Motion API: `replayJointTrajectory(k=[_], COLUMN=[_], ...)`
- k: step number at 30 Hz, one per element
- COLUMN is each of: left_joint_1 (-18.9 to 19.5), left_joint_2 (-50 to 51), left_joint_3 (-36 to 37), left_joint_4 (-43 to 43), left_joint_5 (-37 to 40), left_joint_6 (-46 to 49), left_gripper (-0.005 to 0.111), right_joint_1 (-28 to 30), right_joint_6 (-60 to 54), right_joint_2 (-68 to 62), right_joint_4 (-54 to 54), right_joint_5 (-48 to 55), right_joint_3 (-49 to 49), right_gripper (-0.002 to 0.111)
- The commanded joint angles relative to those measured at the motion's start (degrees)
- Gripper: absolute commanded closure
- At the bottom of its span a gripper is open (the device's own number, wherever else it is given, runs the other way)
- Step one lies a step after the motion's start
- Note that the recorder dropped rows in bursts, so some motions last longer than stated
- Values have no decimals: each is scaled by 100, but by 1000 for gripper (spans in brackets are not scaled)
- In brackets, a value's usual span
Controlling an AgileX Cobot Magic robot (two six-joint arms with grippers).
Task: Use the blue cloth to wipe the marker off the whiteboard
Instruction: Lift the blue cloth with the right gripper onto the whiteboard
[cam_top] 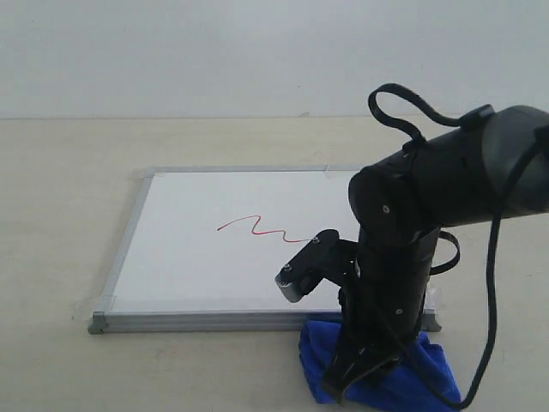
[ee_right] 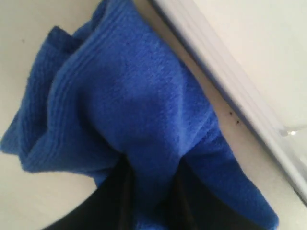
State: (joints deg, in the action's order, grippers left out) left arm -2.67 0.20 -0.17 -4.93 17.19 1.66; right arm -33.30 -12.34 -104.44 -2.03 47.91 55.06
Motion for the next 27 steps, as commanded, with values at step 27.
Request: replayJointTrajectory(k=[27], left_joint_1=[16], left_joint_2=[-20], left_joint_3=[17], left_joint_4=[7], left_joint_5=[-43], left_joint_6=[9], left_gripper=[102], right_joint_1=[7], right_joint_6=[673], right_joint_2=[-405], right_joint_4=[-76], right_joint_5=[-316], right_joint_3=[2919], right_gripper=[108])
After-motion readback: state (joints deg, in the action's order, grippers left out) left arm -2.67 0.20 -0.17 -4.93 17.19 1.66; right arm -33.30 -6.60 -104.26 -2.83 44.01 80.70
